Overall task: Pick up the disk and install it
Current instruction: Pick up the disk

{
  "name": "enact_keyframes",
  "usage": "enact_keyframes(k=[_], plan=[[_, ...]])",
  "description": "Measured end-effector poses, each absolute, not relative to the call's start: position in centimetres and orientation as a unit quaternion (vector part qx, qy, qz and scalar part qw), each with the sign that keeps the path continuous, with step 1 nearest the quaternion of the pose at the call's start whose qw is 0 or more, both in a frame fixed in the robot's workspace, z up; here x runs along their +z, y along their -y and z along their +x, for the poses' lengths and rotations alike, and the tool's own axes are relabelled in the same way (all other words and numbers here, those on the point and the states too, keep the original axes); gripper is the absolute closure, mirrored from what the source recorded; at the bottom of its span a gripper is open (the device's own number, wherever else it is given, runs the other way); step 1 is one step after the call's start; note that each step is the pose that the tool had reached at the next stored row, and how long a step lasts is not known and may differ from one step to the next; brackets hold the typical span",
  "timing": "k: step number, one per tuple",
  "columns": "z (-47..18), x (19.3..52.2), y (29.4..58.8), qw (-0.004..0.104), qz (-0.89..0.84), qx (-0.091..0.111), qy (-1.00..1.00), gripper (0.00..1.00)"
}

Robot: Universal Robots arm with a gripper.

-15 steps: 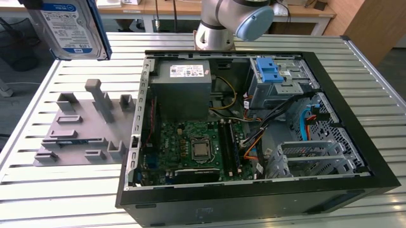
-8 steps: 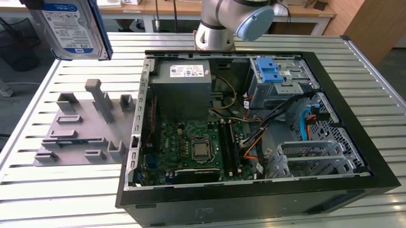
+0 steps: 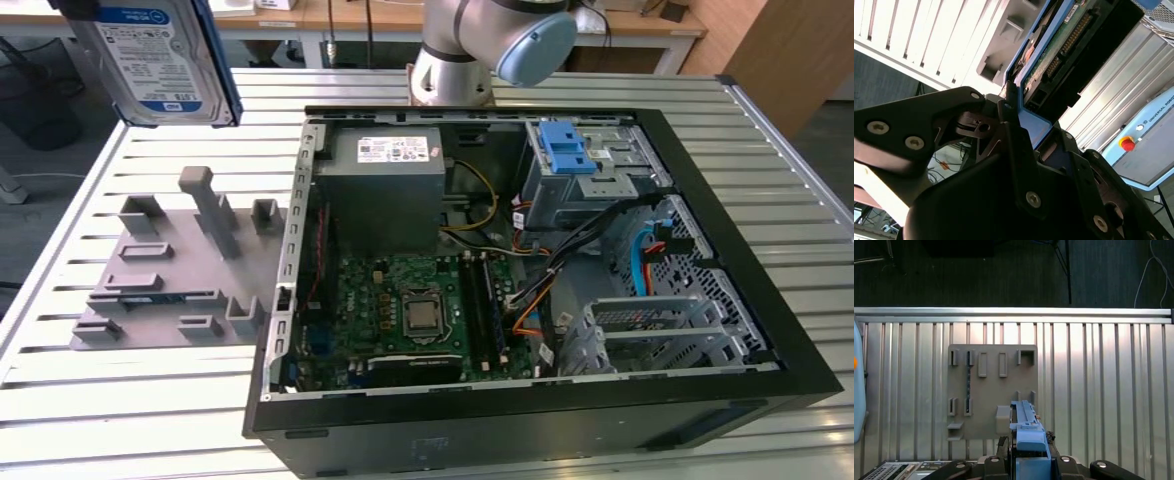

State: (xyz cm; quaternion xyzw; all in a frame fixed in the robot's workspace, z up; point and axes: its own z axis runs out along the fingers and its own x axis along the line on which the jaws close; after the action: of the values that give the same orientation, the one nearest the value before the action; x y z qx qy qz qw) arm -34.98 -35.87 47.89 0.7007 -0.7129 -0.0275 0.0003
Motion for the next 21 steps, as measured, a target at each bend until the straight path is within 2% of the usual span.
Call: enact_keyframes(k=[21], plan=[[-34.44, 47.90, 36.00, 0.000, 0.701, -0.028, 0.713, 0.63]])
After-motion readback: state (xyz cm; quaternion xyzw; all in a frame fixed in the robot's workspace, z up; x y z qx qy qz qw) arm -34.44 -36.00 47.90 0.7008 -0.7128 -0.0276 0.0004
